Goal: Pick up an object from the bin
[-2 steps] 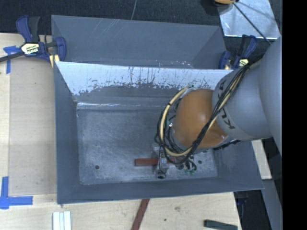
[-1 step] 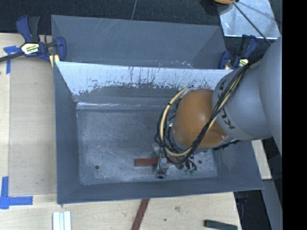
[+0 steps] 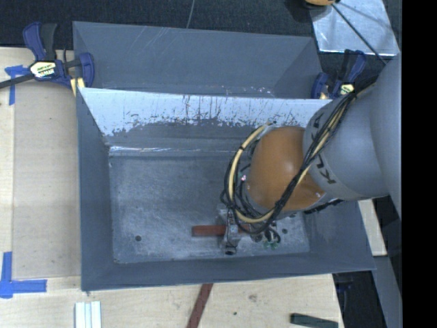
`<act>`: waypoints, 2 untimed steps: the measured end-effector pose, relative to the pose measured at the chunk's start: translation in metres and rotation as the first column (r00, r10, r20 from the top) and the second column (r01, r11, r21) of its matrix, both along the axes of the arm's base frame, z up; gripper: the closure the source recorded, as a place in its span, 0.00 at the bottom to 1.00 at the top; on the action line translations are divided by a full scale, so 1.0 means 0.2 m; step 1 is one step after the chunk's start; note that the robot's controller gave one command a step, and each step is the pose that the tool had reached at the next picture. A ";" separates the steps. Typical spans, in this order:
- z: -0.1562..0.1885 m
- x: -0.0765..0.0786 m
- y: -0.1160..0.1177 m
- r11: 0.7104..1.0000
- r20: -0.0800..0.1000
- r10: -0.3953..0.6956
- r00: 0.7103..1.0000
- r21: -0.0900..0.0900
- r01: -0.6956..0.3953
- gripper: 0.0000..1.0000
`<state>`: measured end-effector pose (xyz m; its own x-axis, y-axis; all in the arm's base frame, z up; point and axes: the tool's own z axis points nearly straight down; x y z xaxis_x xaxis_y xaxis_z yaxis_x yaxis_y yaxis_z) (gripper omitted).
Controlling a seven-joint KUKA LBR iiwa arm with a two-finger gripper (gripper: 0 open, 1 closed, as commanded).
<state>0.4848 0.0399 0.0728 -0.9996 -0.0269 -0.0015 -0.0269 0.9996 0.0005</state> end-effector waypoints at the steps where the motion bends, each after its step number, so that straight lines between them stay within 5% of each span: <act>1: 0.06 -0.01 0.00 1.000 -0.007 0.000 1.000 -0.001 0.000 1.00; 2: 0.16 -0.01 0.00 1.000 -0.006 0.000 1.000 -0.001 0.000 1.00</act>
Offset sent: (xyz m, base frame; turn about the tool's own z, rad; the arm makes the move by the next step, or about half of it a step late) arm 0.0001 0.0000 0.0157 0.0000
